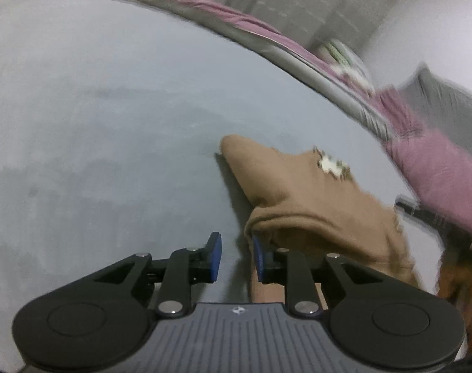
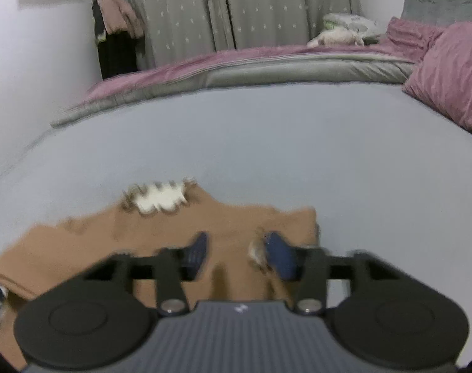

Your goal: Fold clothes

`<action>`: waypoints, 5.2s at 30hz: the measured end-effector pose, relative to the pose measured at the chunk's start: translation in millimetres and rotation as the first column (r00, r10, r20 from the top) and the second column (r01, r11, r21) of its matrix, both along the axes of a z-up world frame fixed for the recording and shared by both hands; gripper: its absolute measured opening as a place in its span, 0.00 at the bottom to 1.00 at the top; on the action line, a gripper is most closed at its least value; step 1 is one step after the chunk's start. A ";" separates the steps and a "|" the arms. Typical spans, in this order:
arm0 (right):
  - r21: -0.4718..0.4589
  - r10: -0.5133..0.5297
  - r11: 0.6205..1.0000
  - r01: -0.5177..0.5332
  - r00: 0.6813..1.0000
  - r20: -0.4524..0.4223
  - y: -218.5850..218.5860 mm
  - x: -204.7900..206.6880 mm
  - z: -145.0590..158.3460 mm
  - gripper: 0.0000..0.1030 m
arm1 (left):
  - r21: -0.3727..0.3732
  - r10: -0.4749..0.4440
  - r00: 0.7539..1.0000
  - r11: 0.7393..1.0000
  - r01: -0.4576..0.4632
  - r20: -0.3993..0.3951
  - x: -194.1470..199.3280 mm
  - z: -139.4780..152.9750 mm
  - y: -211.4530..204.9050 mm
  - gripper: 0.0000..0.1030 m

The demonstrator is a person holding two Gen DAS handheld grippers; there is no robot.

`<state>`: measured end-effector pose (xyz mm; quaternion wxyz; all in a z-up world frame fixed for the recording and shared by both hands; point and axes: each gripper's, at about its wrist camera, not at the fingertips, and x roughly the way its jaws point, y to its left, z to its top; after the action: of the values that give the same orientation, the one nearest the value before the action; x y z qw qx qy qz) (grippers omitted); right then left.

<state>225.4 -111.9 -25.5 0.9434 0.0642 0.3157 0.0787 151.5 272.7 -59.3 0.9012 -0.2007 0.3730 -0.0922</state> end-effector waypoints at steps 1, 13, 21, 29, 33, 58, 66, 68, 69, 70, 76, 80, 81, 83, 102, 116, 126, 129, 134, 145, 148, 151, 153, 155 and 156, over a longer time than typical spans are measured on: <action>-0.001 0.029 1.000 -0.029 1.000 0.002 8.5 1.4 4.5 0.51 | 0.034 -0.023 1.000 0.999 0.022 0.009 1.1 0.3 -5.0 0.21; 0.029 0.402 0.915 -0.402 0.915 -0.036 132.2 36.8 52.2 0.50 | 0.264 -0.186 0.971 0.954 0.143 0.148 -2.2 8.2 -38.1 0.22; -0.018 0.562 0.821 -0.570 0.814 -0.149 224.5 75.6 49.4 0.50 | 0.284 -0.221 0.953 0.946 0.158 0.205 -4.1 14.4 -35.7 0.22; -0.110 0.604 0.752 -0.650 0.747 -0.278 286.5 89.2 13.1 0.21 | 0.311 -0.201 0.961 0.941 0.135 0.189 -5.9 16.6 -41.2 0.06; -0.238 0.609 0.727 -0.644 0.765 -0.210 297.1 70.0 9.9 0.08 | 0.332 -0.166 0.963 0.939 0.089 0.211 -12.0 21.7 -43.0 0.05; 0.017 0.469 0.882 -0.471 0.881 0.062 220.9 35.0 18.8 0.39 | 0.160 0.054 0.994 0.985 -0.070 0.099 -15.0 21.0 -2.0 0.05; 0.002 0.489 0.872 -0.489 0.872 0.005 192.6 -14.1 -1.1 0.27 | 0.161 0.092 0.994 0.982 -0.102 0.065 -11.8 16.3 3.9 0.05; -0.013 0.488 0.873 -0.488 0.873 -0.021 197.5 -18.0 -12.9 0.24 | 0.160 0.102 0.993 0.981 -0.111 0.059 -11.1 15.3 6.0 0.05; -0.020 0.487 0.873 -0.488 0.873 -0.034 200.0 -19.9 -18.7 0.24 | 0.156 0.110 0.992 0.981 -0.118 0.057 -10.8 14.7 7.2 0.05; -0.020 0.482 0.875 -0.483 0.875 -0.037 201.1 -19.9 -22.0 0.24 | 0.149 0.120 0.991 0.981 -0.127 0.056 -10.7 14.1 8.7 0.05; -0.109 0.483 0.869 -0.482 0.876 -0.020 218.5 -24.6 -24.5 0.24 | 0.114 0.152 0.985 0.980 -0.161 0.081 -12.7 14.4 11.0 0.05; -0.049 0.451 0.892 -0.450 0.893 0.011 194.8 -32.3 -9.6 0.26 | 0.088 0.120 0.980 0.987 -0.135 0.157 -14.1 20.4 3.3 0.05; -0.041 0.438 0.899 -0.437 0.899 0.023 187.0 -33.7 -6.1 0.26 | 0.078 0.108 0.978 0.989 -0.124 0.180 -14.1 22.2 0.0 0.05; -0.029 0.402 0.916 -0.401 0.915 0.041 168.2 -37.0 -1.4 0.27 | 0.076 0.065 0.971 0.993 -0.085 0.230 -14.1 25.4 -11.4 0.05; -0.079 0.048 0.996 -0.048 0.999 -0.010 0.3 -36.2 -15.6 0.33 | 0.188 -0.117 0.973 0.979 0.079 0.199 -9.0 9.7 -58.7 0.05; -0.025 0.056 0.998 -0.057 0.998 -0.022 -34.8 -86.5 -0.1 0.38 | 0.210 -0.139 0.975 0.972 0.102 0.170 -16.9 9.9 -74.7 0.05; 0.010 0.064 0.998 -0.064 0.996 -0.059 -53.5 -140.8 14.8 0.48 | 0.287 -0.182 0.970 0.949 0.130 0.164 -55.0 36.5 -96.6 0.18; 0.020 0.069 0.997 -0.068 0.995 -0.066 -54.7 -148.6 21.0 0.48 | 0.286 -0.163 0.972 0.952 0.110 0.167 -59.8 42.5 -90.2 0.20; 0.058 0.080 0.995 -0.077 0.995 -0.053 -45.2 -138.6 28.2 0.47 | 0.320 -0.114 0.978 0.946 0.053 0.175 -57.4 36.5 -76.9 0.28; 0.094 0.036 0.995 -0.028 0.996 -0.081 -26.5 -56.4 -3.7 0.43 | 0.275 0.023 0.954 0.955 -0.109 0.300 -31.3 30.8 -48.2 0.28; 0.113 0.019 0.994 -0.008 0.995 -0.099 -24.0 -39.5 -17.7 0.33 | 0.252 0.041 0.951 0.960 -0.122 0.306 -23.4 25.2 -45.5 0.28; 0.113 0.017 0.994 -0.009 0.997 -0.073 -17.2 -34.4 -23.9 0.18 | 0.237 0.039 0.950 0.964 -0.117 0.311 -19.1 19.2 -47.4 0.28; 0.115 0.025 0.993 -0.020 0.999 -0.041 -12.9 -32.9 -22.4 0.13 | 0.234 0.037 0.945 0.965 -0.119 0.326 -19.3 18.5 -47.4 0.27; 0.124 0.034 0.992 -0.036 0.999 0.014 -11.1 -35.0 -12.2 0.12 | 0.214 0.051 0.936 0.968 -0.132 0.349 -20.1 20.2 -44.8 0.27; 0.127 0.035 0.991 -0.041 0.998 0.045 -11.1 -36.8 -4.9 0.12 | 0.194 0.060 0.930 0.971 -0.138 0.362 -20.5 20.8 -43.0 0.27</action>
<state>188.6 -123.0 -30.4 0.9422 0.1170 0.2909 0.1181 131.0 229.7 -38.5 0.9734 -0.1002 0.2021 -0.0396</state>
